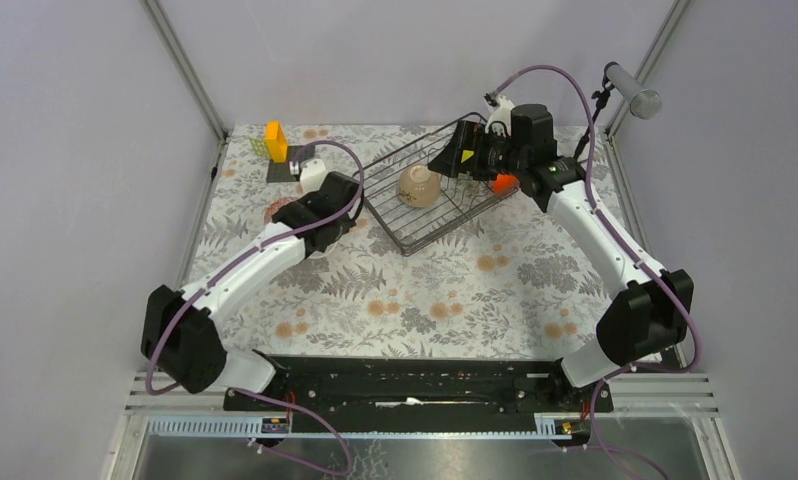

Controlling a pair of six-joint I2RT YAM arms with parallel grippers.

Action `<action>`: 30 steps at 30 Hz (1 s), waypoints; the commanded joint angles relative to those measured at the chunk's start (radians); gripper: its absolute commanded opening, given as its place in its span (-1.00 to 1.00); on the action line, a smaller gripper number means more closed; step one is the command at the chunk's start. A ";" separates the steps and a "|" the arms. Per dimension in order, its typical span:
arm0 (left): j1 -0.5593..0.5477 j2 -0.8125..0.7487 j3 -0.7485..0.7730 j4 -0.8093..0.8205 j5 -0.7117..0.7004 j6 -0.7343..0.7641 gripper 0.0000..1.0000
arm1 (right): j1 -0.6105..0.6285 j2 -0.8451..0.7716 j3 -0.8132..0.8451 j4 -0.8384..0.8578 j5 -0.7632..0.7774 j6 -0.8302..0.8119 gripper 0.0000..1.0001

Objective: Unload the bowls from the dish rack

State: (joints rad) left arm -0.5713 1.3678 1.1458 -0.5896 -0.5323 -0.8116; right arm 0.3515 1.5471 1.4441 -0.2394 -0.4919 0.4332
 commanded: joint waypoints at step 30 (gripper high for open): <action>-0.012 0.249 0.059 -0.148 0.078 0.078 -0.13 | 0.093 0.062 -0.066 -0.006 0.292 -0.157 0.94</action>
State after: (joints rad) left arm -0.5819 1.6962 1.1709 -0.7639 -0.4686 -0.7395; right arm 0.3981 1.5642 1.3426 -0.2756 -0.2813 0.3206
